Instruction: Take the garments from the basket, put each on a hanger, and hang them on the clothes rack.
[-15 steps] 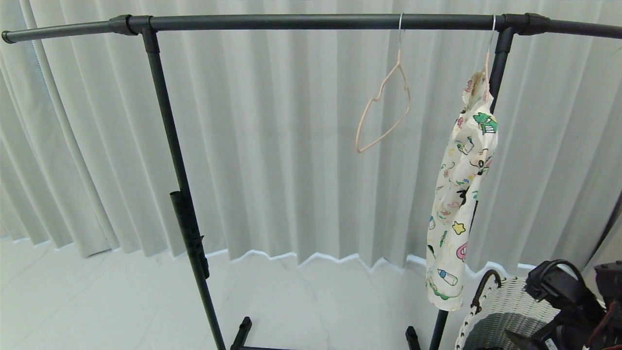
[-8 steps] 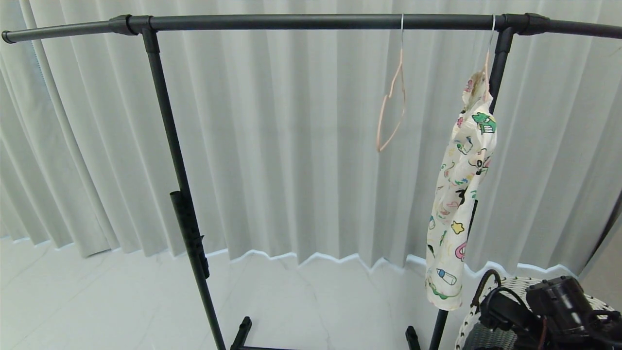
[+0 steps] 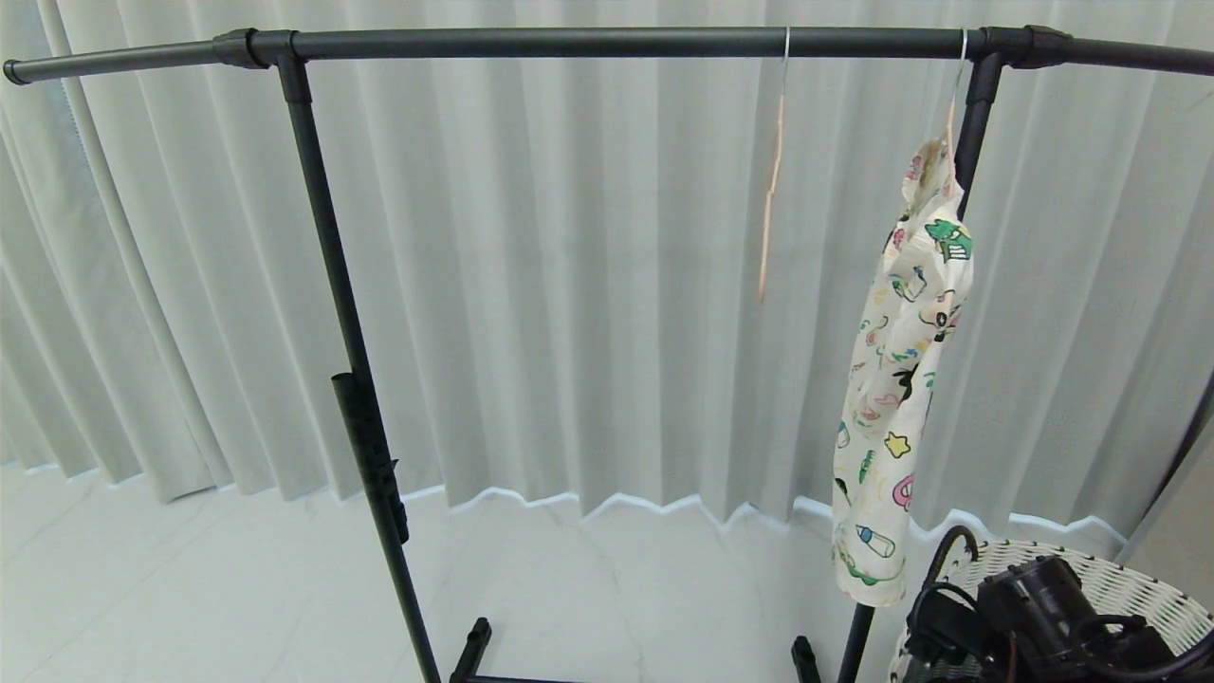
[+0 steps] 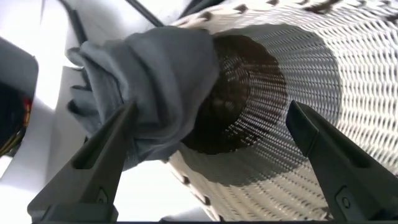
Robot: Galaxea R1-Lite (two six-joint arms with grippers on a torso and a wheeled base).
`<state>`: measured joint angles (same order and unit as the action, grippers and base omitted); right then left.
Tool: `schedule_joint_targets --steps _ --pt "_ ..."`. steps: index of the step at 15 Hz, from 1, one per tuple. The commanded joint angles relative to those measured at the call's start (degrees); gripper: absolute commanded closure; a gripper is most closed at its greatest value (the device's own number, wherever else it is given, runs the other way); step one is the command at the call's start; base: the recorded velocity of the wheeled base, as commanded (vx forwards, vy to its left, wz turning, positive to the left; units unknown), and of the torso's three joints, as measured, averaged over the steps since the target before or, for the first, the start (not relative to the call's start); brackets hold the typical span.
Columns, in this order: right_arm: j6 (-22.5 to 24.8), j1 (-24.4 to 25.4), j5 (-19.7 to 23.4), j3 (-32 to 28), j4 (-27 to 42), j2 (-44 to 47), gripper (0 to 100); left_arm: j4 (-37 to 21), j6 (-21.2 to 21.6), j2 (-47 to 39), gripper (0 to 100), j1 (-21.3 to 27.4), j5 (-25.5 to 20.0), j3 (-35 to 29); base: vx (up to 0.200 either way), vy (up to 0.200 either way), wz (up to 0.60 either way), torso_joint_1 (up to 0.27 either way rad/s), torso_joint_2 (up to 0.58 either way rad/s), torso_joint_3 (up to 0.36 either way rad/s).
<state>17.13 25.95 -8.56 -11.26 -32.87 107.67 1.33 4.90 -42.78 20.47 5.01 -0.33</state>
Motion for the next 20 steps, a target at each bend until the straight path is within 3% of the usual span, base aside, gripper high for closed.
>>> schedule_joint_targets --steps 1,6,9,18,19,20 --pt "-0.2 1.9 0.2 -0.1 -0.1 0.2 0 0.0 0.0 -0.1 0 0.0 0.0 0.0 0.000 0.000 0.00 0.000 0.00 0.000" --pt "-2.1 7.4 0.1 0.4 0.0 -0.1 0 0.0 0.0 0.1 0 0.0 -0.1 0.0 0.000 0.000 0.00 0.000 0.00 0.000" --pt "-2.8 7.2 -2.7 3.1 0.3 0.0 0 0.0 -0.1 0.3 0 0.0 -0.1 0.0 0.000 0.000 0.00 0.000 0.00 0.000" --pt "-6.5 2.9 -3.7 3.5 0.0 2.7 0 0.0 -0.1 0.2 0 0.0 -0.1 0.0 0.000 0.000 0.00 0.000 0.00 0.000" --pt "-6.9 2.9 -3.7 3.4 0.0 2.7 100 0.0 -0.1 0.2 0 0.0 -0.1 0.0 0.000 0.000 0.00 0.000 0.00 0.000" --pt "-6.9 2.9 -3.7 3.3 0.0 2.5 100 0.1 -0.1 0.3 0 0.0 -0.1 0.0 0.000 0.000 0.00 0.000 0.00 0.000"
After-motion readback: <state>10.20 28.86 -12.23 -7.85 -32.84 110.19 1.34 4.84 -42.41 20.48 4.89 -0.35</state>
